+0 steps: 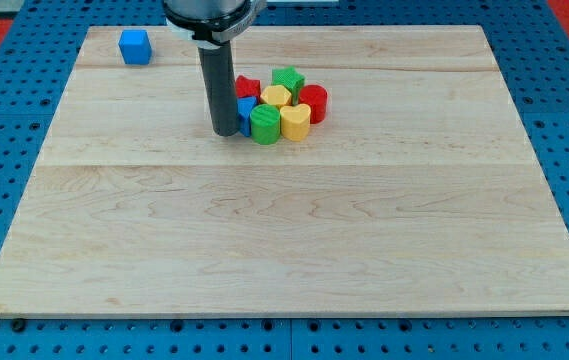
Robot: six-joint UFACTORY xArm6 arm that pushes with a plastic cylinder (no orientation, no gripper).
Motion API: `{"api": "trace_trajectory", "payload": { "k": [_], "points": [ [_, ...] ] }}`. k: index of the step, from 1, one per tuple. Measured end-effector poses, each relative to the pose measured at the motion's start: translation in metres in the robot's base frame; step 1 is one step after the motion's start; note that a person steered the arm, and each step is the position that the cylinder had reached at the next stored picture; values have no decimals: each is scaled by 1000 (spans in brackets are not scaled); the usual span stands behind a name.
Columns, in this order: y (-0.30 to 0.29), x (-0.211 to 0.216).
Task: Slide the blue cube into a group of blocks
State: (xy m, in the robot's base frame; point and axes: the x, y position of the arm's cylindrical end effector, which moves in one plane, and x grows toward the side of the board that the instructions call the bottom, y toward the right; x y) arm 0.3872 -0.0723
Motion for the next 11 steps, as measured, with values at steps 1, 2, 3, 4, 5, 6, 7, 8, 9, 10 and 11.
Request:
{"api": "trace_trajectory", "payload": {
  "k": [1,2,3,4,5,6,7,8,9,10,11],
  "points": [
    [-13,-2],
    [-103,0],
    [-195,-2],
    [-211,-42],
    [-195,-96],
    [-202,-112],
    [-206,-134],
    [-218,-155],
    [-161,-163],
    [-148,-145],
    [-103,-145]
  ]
}}
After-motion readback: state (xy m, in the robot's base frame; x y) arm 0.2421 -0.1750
